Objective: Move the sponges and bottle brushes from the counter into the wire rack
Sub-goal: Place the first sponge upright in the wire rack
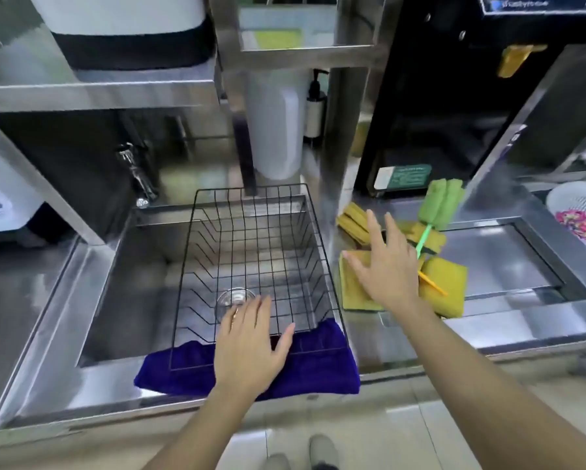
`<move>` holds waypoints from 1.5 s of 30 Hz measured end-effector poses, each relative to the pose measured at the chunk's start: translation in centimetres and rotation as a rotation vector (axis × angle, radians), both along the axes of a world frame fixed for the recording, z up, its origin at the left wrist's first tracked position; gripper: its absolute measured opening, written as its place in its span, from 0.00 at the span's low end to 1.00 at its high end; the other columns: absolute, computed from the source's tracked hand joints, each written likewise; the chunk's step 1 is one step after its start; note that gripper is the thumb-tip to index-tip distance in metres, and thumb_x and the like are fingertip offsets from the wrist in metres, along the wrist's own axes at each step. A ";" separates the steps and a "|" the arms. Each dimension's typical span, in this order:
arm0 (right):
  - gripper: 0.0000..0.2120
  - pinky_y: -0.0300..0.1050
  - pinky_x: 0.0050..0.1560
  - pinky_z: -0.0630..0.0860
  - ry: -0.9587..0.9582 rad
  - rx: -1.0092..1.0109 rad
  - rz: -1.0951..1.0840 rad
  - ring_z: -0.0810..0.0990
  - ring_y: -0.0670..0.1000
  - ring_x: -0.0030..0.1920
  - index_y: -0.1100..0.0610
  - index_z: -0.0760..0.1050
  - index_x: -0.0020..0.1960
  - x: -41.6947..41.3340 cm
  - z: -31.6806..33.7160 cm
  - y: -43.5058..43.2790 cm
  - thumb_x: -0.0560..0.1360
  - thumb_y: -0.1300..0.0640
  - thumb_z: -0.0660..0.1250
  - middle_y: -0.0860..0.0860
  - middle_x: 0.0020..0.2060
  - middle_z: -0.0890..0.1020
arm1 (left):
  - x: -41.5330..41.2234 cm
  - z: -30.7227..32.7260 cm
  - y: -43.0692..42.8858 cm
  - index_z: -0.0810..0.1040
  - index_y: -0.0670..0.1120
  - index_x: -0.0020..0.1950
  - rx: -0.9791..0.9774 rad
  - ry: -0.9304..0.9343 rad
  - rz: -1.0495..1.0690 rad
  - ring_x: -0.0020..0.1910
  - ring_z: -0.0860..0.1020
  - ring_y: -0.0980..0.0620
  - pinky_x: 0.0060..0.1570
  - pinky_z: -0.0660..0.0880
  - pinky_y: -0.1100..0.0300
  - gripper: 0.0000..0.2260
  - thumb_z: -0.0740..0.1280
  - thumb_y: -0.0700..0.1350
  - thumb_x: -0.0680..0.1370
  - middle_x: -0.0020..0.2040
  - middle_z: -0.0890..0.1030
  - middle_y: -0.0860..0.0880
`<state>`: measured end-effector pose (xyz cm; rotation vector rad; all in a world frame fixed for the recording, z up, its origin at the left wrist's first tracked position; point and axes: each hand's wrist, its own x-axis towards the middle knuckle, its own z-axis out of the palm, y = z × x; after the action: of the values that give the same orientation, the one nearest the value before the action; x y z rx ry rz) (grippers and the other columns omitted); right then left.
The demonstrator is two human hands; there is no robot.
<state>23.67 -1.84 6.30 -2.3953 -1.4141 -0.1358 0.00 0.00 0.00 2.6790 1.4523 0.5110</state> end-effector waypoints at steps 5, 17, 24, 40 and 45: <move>0.36 0.55 0.68 0.63 0.141 -0.227 -0.052 0.61 0.60 0.73 0.55 0.56 0.75 -0.4 -2.5 0.1 0.74 0.36 0.57 0.58 0.75 0.58 | -0.7 -1.4 -0.7 0.80 0.44 0.37 0.216 0.012 -0.049 0.32 0.77 0.45 0.37 0.72 0.54 0.24 0.55 0.59 0.79 0.32 0.79 0.47; 0.41 0.56 0.69 0.59 0.217 -0.446 -0.050 0.58 0.61 0.72 0.50 0.51 0.75 -0.7 -3.0 0.6 0.69 0.45 0.68 0.55 0.76 0.53 | -0.9 -2.7 -0.7 0.74 0.45 0.30 0.396 -0.061 -0.029 0.27 0.71 0.46 0.30 0.66 0.56 0.27 0.51 0.57 0.82 0.26 0.73 0.49; 0.40 0.55 0.67 0.66 0.595 -0.098 -0.277 0.66 0.65 0.67 0.59 0.56 0.73 0.4 -0.2 2.3 0.67 0.56 0.73 0.62 0.70 0.62 | -1.5 -2.3 -0.6 0.74 0.45 0.31 0.357 -0.054 -0.031 0.27 0.72 0.48 0.31 0.66 0.56 0.25 0.54 0.58 0.80 0.26 0.73 0.50; 0.30 0.56 0.44 0.79 1.722 0.101 0.146 0.77 0.54 0.52 0.52 0.62 0.67 -11.3 2.1 7.4 0.68 0.70 0.57 0.53 0.54 0.74 | -4.0 -2.3 0.2 0.74 0.45 0.32 0.390 -0.072 -0.020 0.28 0.71 0.48 0.31 0.65 0.58 0.23 0.56 0.58 0.80 0.28 0.74 0.49; 0.31 0.51 0.44 0.76 1.672 -0.166 0.096 0.75 0.52 0.44 0.53 0.61 0.70 -13.5 -2.1 7.2 0.70 0.74 0.53 0.54 0.46 0.74 | -4.0 -2.5 0.1 0.74 0.45 0.33 0.388 -0.077 -0.021 0.29 0.72 0.48 0.32 0.65 0.57 0.22 0.56 0.58 0.79 0.28 0.73 0.49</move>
<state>10.18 5.39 4.16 -1.4768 -0.6021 1.5967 -4.04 0.14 -2.46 2.9117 1.4290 0.9735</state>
